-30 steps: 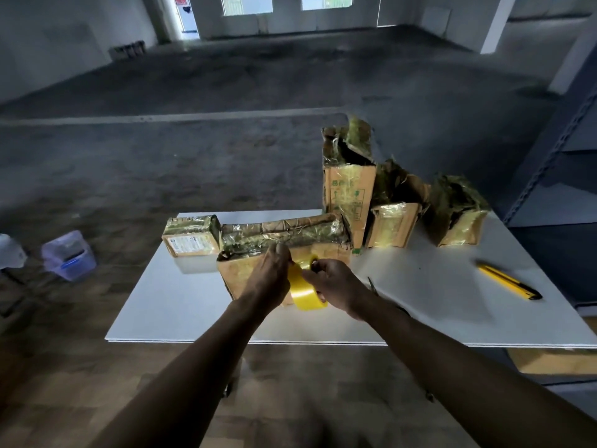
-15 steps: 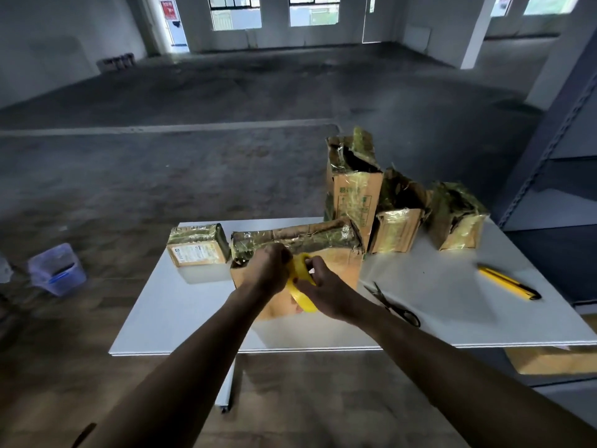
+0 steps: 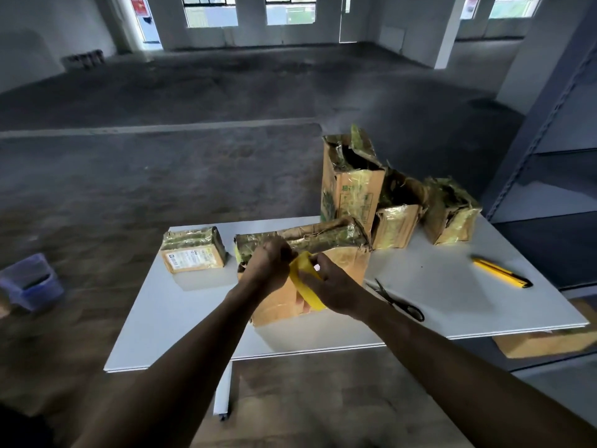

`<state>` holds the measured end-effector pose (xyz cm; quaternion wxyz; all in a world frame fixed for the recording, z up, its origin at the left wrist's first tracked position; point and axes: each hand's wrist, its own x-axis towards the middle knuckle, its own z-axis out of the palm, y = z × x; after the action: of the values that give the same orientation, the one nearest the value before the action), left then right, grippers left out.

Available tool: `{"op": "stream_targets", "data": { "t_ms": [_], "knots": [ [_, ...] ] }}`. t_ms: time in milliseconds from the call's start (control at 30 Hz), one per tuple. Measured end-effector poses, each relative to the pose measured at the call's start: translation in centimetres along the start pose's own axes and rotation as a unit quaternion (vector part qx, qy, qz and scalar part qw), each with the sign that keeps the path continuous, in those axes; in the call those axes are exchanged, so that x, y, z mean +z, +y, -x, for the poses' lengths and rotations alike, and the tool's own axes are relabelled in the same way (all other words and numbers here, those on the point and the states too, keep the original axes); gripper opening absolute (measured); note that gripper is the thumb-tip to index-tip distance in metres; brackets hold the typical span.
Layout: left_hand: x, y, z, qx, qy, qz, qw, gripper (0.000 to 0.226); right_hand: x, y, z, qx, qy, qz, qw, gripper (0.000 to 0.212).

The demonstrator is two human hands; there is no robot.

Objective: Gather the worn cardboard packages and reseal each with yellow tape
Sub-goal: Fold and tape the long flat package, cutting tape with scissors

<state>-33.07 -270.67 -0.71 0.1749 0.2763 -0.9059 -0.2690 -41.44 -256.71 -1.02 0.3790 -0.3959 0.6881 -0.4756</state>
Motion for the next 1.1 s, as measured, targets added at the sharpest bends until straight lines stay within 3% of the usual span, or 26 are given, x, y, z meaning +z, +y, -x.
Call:
{"op": "stream_targets", "data": {
  "t_ms": [167,233,367,433,533,567,667,767,867,1100],
  "knots": [
    [0.4,0.2,-1.0,0.05,0.139,0.061,0.987,0.015,-0.6,0.3,-1.3,0.082,0.117,-0.049,0.989,0.027],
    [0.3,0.1,-1.6,0.064,0.148,0.065,0.985,0.014,-1.1,1.2,-1.9,0.06,0.169,-0.029,0.983,0.025],
    [0.7,-0.1,-2.2,0.099,0.146,0.023,0.984,0.008,-2.2,1.6,-2.6,0.019,0.173,-0.003,0.985,0.01],
    [0.9,0.3,-2.4,0.109,0.126,-0.012,0.986,0.018,-2.9,1.7,-2.9,0.034,0.174,0.008,0.984,0.009],
    [0.5,1.3,-3.9,-0.004,0.074,0.043,0.996,0.068,-3.9,3.0,-2.8,0.065,0.167,0.031,0.983,0.01],
    [0.3,1.2,-4.8,-0.012,0.043,0.014,0.999,0.074,-4.3,3.6,-2.6,0.073,0.159,0.044,0.984,0.011],
    [0.4,0.0,-6.5,0.026,-0.139,-0.18,0.973,0.088,-5.4,4.8,-1.7,0.08,0.128,0.066,0.986,0.012],
    [1.3,-0.9,-7.5,-0.005,-0.258,-0.244,0.935,0.116,-6.4,5.4,-1.5,0.072,0.133,0.079,0.985,0.012],
    [1.5,-1.2,-8.4,0.004,-0.243,-0.267,0.933,0.118,-7.4,5.8,-1.6,0.059,0.128,0.057,0.988,0.013],
    [-0.4,-0.7,-6.2,-0.041,-0.179,-0.292,0.939,0.087,-8.1,5.1,-2.5,0.027,0.087,0.056,0.994,0.016]
  ]
}}
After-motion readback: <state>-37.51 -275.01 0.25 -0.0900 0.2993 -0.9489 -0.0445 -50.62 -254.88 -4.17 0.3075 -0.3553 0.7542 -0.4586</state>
